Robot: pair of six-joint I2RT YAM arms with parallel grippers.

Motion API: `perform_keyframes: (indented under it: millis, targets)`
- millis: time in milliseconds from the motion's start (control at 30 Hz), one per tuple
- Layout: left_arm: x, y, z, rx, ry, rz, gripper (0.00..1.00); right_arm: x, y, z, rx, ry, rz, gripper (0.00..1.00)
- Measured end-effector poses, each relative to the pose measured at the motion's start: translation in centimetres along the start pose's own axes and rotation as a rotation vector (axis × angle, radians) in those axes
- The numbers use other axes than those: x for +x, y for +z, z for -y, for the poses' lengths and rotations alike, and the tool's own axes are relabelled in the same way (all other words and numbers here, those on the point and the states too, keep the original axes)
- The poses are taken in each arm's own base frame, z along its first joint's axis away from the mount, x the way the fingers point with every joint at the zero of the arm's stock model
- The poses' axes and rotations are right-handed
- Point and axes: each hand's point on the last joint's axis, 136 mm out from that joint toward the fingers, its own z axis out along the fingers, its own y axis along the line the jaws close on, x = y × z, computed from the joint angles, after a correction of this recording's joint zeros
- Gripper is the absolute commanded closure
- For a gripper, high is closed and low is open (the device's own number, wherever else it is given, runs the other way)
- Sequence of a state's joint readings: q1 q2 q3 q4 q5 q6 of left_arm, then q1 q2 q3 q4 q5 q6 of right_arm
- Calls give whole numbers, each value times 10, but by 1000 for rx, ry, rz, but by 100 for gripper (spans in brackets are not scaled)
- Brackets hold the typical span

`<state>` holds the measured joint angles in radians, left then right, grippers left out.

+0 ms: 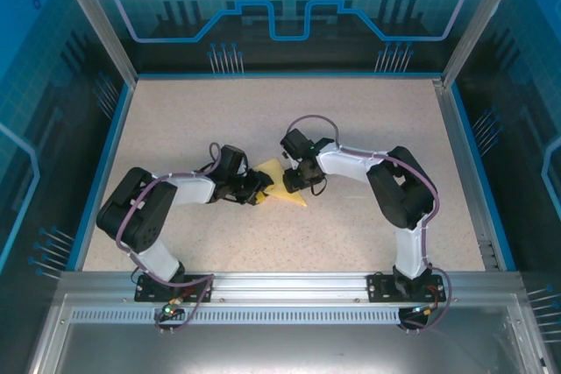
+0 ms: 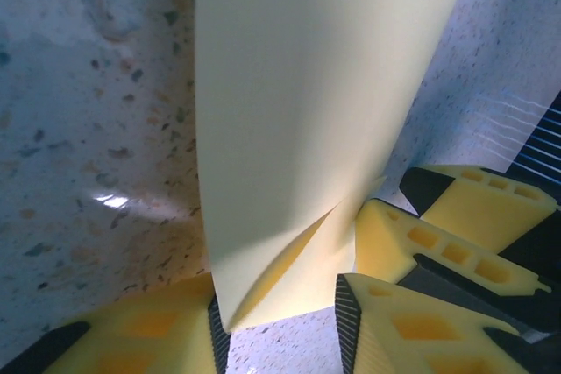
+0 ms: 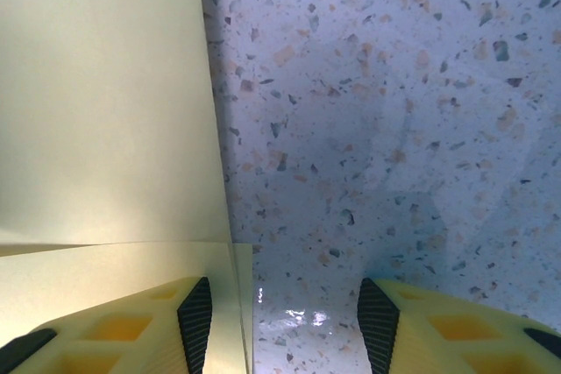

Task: Fold a paper plane with a square sheet of paper (pick it up from the middle)
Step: Fold the wing for the fifth time at the center of the table.

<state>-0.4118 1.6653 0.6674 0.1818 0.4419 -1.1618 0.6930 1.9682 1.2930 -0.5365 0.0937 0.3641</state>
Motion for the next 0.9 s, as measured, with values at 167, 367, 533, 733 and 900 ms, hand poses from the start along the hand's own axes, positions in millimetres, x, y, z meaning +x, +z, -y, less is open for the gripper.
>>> perform_keyframes:
  millis: [167,367,533,733,900]
  targets:
    - [-2,0,5,25,1,8,78,0,0,0,-12,3,13,48]
    - [-2,0,5,24,7,9,100,-1,-5,-5,-89,3,39,38]
    - [-1,0,1,4,-1,9,100,-15,-37,-7,-118,-33,174,25]
    - [1,-3,2,-32,-14,7,100,-32,-97,3,-88,-131,509,21]
    - [4,-8,17,-31,-5,6,100,-14,-79,0,-67,-315,591,20]
